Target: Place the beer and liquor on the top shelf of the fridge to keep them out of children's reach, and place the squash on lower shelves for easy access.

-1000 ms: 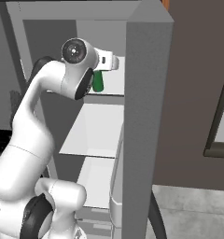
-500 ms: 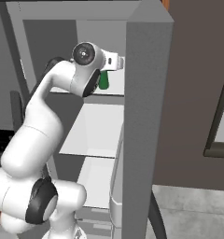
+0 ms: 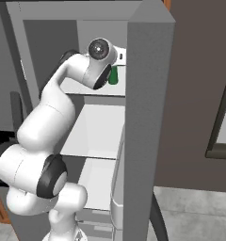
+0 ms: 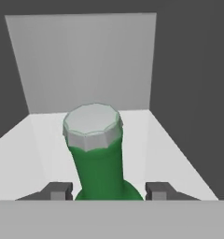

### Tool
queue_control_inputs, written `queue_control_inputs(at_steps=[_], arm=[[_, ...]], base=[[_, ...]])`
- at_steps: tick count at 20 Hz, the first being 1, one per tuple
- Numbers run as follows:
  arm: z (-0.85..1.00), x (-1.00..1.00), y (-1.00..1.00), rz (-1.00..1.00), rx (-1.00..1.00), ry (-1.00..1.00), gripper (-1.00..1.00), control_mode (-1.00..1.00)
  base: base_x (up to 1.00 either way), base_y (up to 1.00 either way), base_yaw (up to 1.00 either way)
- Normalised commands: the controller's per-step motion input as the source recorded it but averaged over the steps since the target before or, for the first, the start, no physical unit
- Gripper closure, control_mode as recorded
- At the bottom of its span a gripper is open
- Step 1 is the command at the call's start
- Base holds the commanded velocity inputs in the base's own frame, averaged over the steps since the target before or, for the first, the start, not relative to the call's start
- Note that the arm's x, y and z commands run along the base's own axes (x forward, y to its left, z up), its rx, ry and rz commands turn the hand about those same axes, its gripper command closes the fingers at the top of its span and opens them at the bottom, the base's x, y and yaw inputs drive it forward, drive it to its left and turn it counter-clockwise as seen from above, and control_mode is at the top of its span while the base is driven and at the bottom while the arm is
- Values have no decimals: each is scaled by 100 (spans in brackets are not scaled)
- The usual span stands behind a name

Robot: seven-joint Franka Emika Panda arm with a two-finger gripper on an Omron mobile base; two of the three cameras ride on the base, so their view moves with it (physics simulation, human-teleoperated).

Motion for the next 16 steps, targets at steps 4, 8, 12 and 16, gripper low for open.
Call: queue_control_inputs(at_steps=[4,8,12,16], arm=[[-16,48,-4,0,0,-2,100,-100],[-24,51,0,0,0,-6,100,-100],[-31,48,0,0,0,-8,100,-100],[-35,46,0,0,0,-8,-100,-100]], base=[[0,0,0],[0,0,0],[0,0,0],[0,0,0]])
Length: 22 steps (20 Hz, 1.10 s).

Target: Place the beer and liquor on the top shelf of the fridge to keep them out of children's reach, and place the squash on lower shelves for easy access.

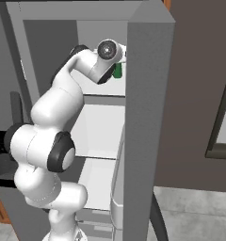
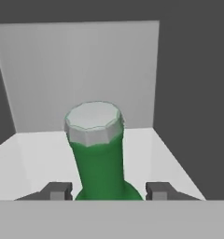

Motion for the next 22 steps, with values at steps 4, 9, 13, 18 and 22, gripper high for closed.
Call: queue_control_inputs(at_steps=[4,9,13,18,22], arm=[[-23,44,0,0,0,-2,-100,-100],[-2,11,0,0,0,0,-100,-100],[0,-14,0,0,0,2,-100,-100],[0,-74,0,0,-2,5,-100,-100],[0,-100,2,0,-6,10,-100,-100]], base=[[0,0,0],[0,0,0],[0,0,0],[0,0,0],[0,0,0]])
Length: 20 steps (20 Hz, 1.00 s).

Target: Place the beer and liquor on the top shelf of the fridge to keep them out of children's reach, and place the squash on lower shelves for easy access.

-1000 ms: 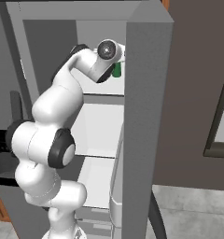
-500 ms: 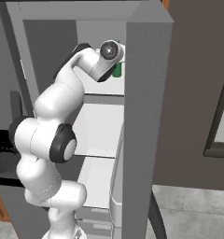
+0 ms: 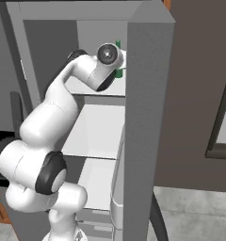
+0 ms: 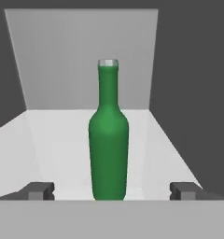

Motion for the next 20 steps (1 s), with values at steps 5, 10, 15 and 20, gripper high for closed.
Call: queue_control_inputs(at_steps=[5,10,15,20], arm=[[-3,-100,38,0,-10,6,-100,-100],[-7,-98,46,0,-6,4,-100,-100],[-11,-97,19,0,-2,3,-100,-100],[-14,-87,0,0,0,4,-100,-100]], base=[[0,0,0],[0,0,0],[0,0,0],[0,0,0]])
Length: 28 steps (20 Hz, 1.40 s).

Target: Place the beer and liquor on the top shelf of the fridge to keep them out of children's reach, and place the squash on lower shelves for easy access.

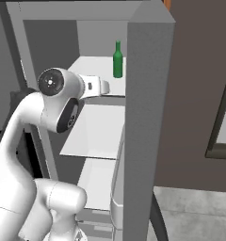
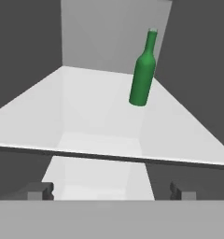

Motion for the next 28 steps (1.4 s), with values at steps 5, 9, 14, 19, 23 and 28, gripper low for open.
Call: queue_control_inputs(at_steps=[5,9,14,19,23,28], arm=[[-9,-76,0,0,0,1,-100,-100],[-1,-62,0,0,0,0,-100,-100],[0,-48,8,0,0,0,-100,-100],[0,-38,15,0,-1,1,-100,100],[0,0,0,0,0,0,-100,100],[0,0,0,0,0,0,-100,100]], base=[[0,0,0],[0,0,0],[0,0,0],[-13,5,0],[-83,33,7],[-79,63,16]])
